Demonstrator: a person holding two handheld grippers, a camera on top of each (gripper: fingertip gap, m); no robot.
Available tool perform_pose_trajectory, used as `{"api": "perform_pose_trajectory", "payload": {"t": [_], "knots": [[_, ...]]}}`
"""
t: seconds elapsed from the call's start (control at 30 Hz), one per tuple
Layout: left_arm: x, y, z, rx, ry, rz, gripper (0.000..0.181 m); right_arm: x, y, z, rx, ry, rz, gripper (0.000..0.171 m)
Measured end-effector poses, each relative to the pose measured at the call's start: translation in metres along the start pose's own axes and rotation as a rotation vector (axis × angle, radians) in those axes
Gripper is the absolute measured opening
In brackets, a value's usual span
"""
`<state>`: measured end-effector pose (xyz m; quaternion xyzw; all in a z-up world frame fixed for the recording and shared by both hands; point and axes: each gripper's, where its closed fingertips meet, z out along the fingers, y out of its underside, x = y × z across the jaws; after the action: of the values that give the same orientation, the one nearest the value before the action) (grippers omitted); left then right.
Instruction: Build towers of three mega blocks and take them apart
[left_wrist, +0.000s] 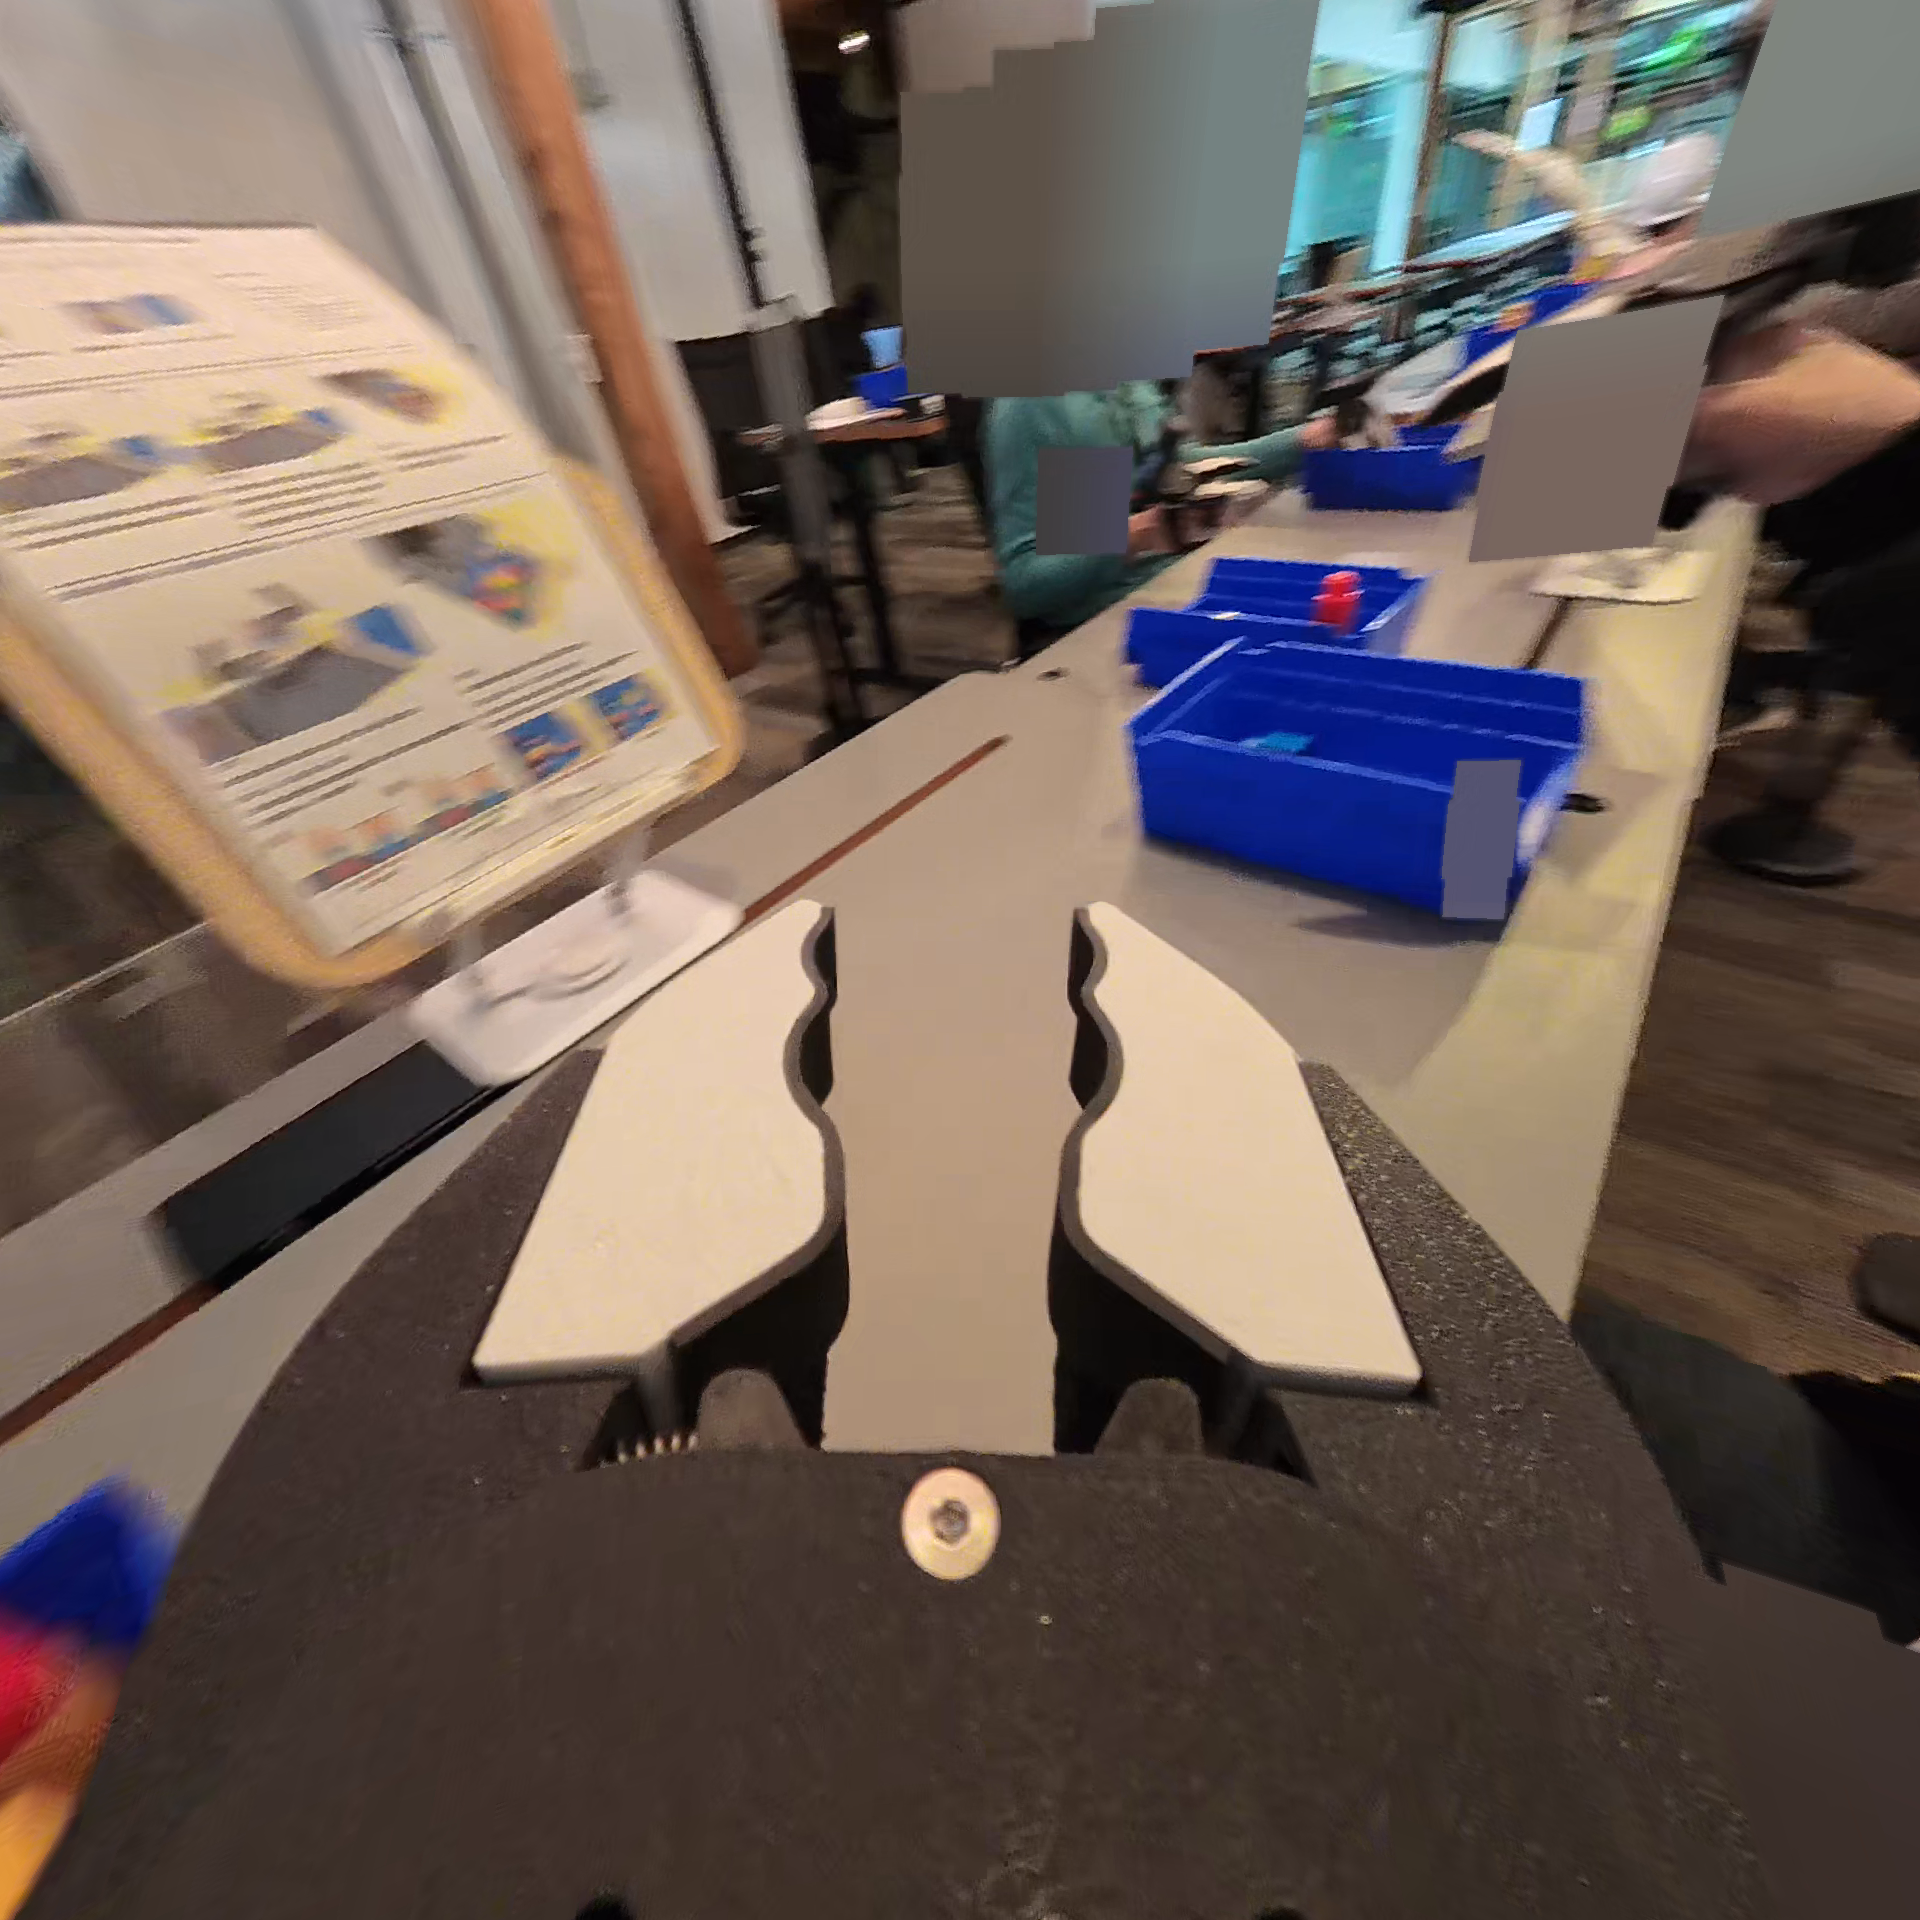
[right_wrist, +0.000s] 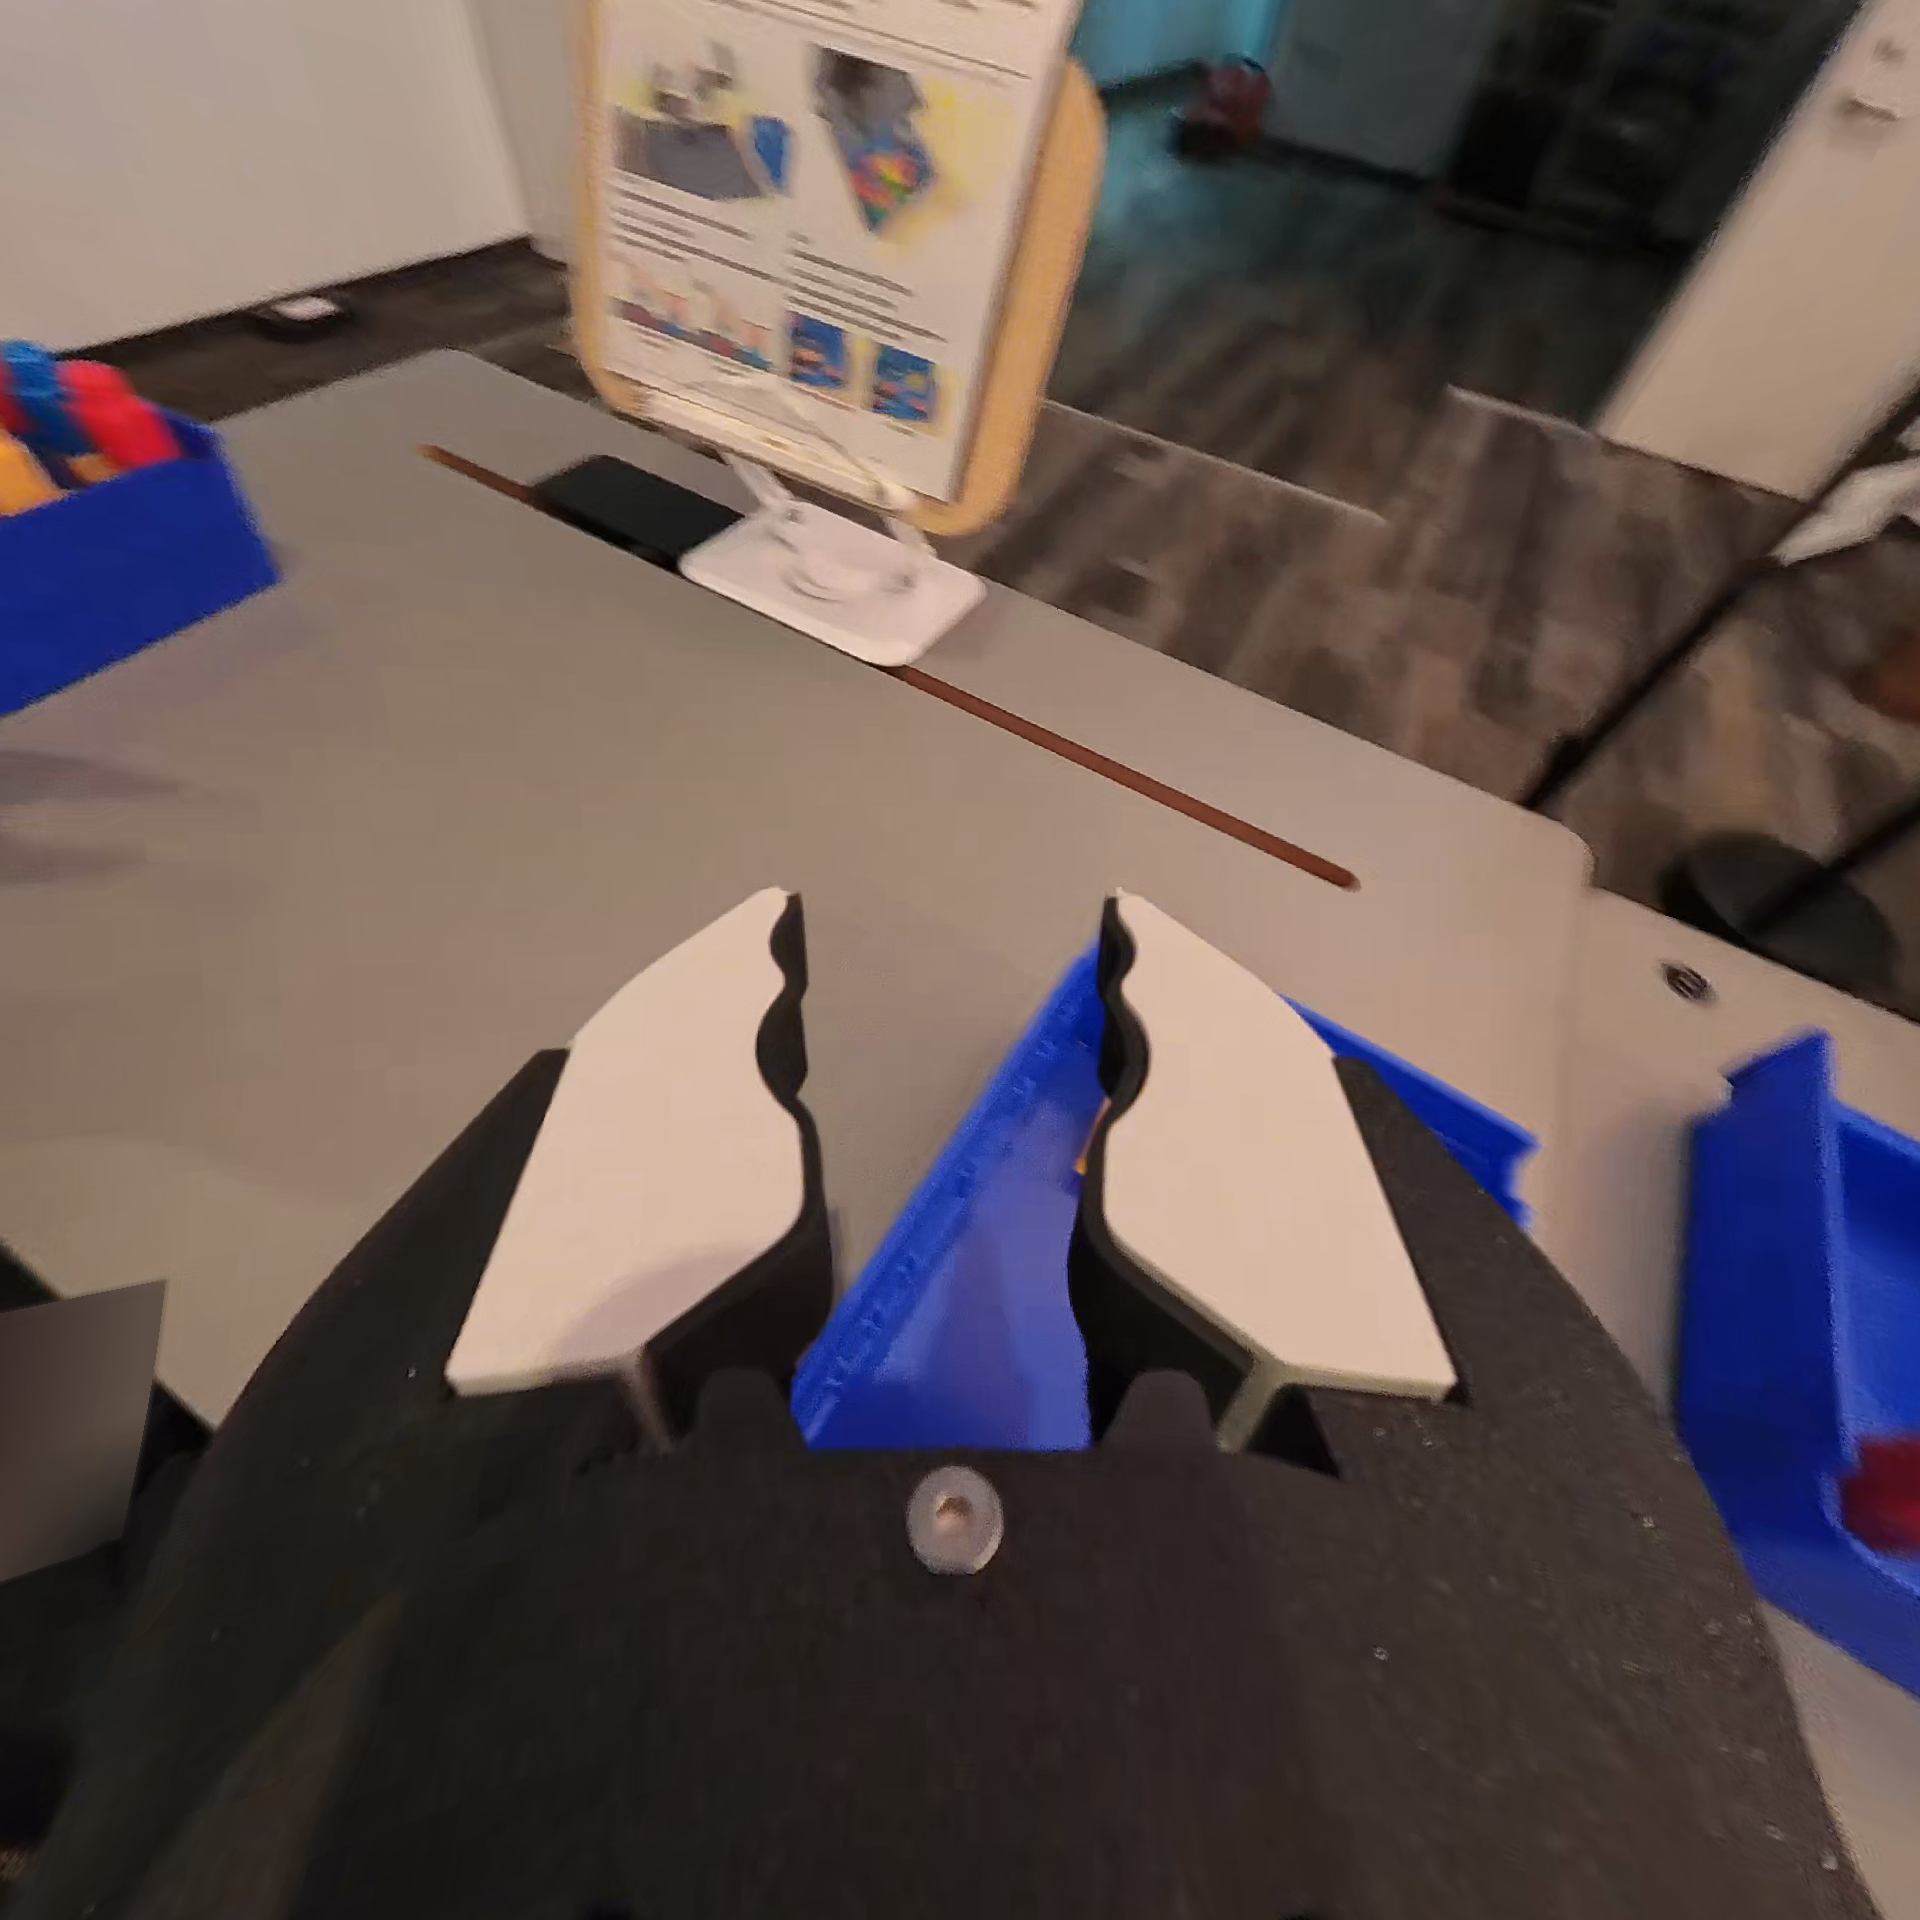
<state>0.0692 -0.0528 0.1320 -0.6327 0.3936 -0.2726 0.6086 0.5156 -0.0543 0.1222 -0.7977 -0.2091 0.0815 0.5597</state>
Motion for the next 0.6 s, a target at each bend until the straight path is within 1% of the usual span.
{"api": "perform_pose_trajectory", "payload": {"t": [0.03, 0.1, 0.23, 0.3, 0.43, 0.47, 0.53, 0.6], "knots": [[-0.014, 0.005, -0.022, -0.02, -0.068, -0.001, 0.043, -0.013, -0.001, 0.003, 0.023, -0.029, -0.022, 0.052], [-0.044, 0.018, -0.068, -0.08, -0.209, -0.006, 0.043, -0.037, -0.005, 0.009, 0.086, -0.048, -0.08, 0.043], [-0.108, 0.06, -0.154, -0.286, -0.445, -0.085, 0.043, -0.091, -0.007, 0.029, 0.181, -0.126, -0.151, 0.044], [-0.138, 0.08, -0.184, -0.347, -0.516, -0.147, 0.042, -0.12, -0.004, 0.041, 0.191, -0.176, -0.167, 0.044], [-0.185, 0.139, -0.224, -0.473, -0.689, -0.319, 0.042, -0.173, 0.007, 0.065, 0.186, -0.274, -0.198, 0.044], [-0.191, 0.154, -0.227, -0.457, -0.73, -0.37, 0.041, -0.185, 0.011, 0.071, 0.174, -0.296, -0.208, 0.044], [-0.193, 0.179, -0.219, -0.377, -0.746, -0.461, 0.039, -0.206, 0.022, 0.081, 0.143, -0.328, -0.239, 0.043], [-0.201, 0.203, -0.218, -0.353, -0.839, -0.457, 0.042, -0.22, 0.032, 0.091, 0.108, -0.337, -0.282, 0.044]]}}
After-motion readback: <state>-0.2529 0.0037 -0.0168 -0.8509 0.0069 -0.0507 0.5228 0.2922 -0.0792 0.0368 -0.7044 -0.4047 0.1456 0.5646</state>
